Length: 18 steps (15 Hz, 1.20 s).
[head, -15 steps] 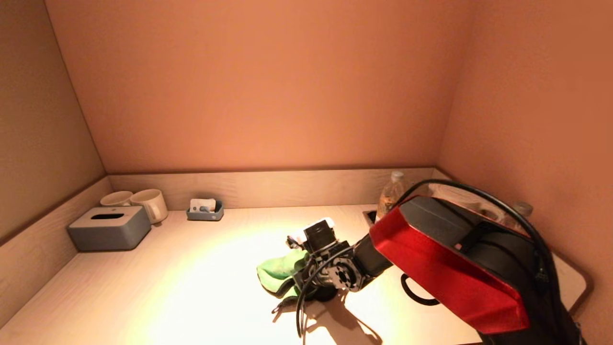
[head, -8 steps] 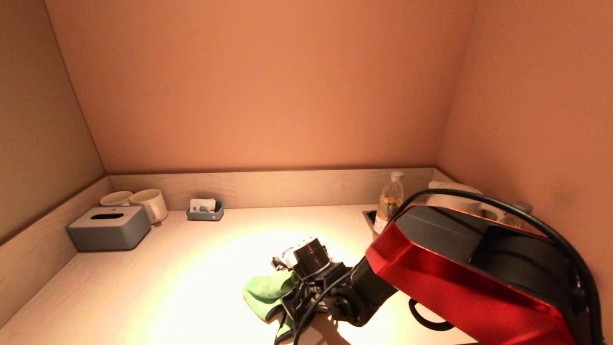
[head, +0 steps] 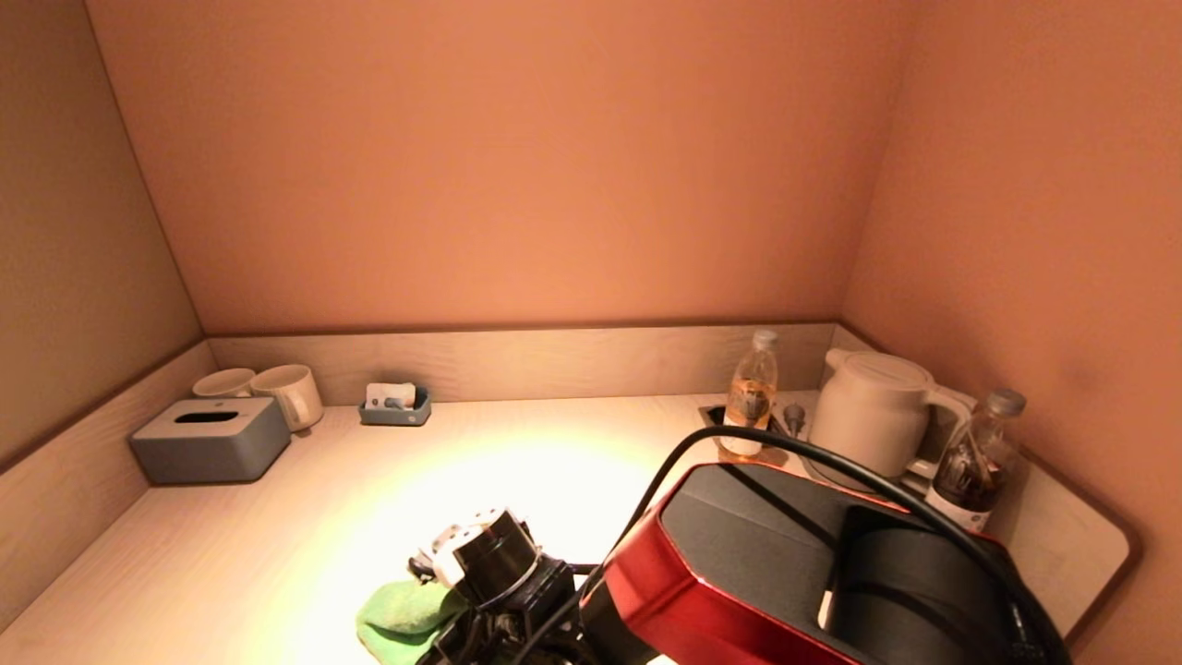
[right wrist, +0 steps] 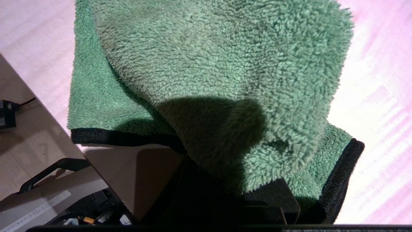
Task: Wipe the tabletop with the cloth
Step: Sweep the stains on the table
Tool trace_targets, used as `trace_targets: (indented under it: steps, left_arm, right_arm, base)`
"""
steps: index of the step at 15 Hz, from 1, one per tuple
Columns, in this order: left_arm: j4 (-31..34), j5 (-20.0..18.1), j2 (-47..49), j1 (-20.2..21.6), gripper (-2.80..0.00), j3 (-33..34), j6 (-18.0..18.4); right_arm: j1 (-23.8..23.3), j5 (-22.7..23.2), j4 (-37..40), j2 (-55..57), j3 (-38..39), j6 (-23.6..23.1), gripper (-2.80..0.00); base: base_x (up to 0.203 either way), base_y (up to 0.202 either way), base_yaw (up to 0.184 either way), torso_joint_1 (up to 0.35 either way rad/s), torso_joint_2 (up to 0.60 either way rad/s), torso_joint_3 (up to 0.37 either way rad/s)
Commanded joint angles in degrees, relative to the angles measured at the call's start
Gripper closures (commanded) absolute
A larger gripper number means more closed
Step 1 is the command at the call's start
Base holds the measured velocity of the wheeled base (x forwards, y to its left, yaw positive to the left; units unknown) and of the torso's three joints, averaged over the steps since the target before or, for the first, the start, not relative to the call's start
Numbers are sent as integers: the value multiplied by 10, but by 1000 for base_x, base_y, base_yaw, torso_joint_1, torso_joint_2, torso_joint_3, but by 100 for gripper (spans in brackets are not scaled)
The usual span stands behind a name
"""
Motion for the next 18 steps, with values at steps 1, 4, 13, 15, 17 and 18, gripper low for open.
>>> trace_targets:
  steps: [1,4,13,15,17,18]
  left_arm:
    - [0,0,0,0,0,0,0]
    - [0,0,0,0,0,0,0]
    - [0,0,0,0,0,0,0]
    - [0,0,0,0,0,0,0]
    - [0,0,0,0,0,0,0]
    - [0,0,0,0,0,0,0]
  right_arm:
    - [19,0,8,16,-24,-1,0]
    - [38,-1,22,25,-53,0,0]
    - [-32,-4,-47,-15,110,2,0]
    - [-65,-4,-81,-26,144,-2,0]
    - [-105,-4,-97,-36,167,-3,0]
    - [-124,-3,-103,-36,168,-3,0]
  base:
    - [0,0,0,0,0,0]
    - [0,0,0,0,0,0]
    - [0,0,0,0,0,0]
    - [0,0,0,0,0,0]
    - [0,0,0,0,0,0]
    - [0,0,0,0,0,0]
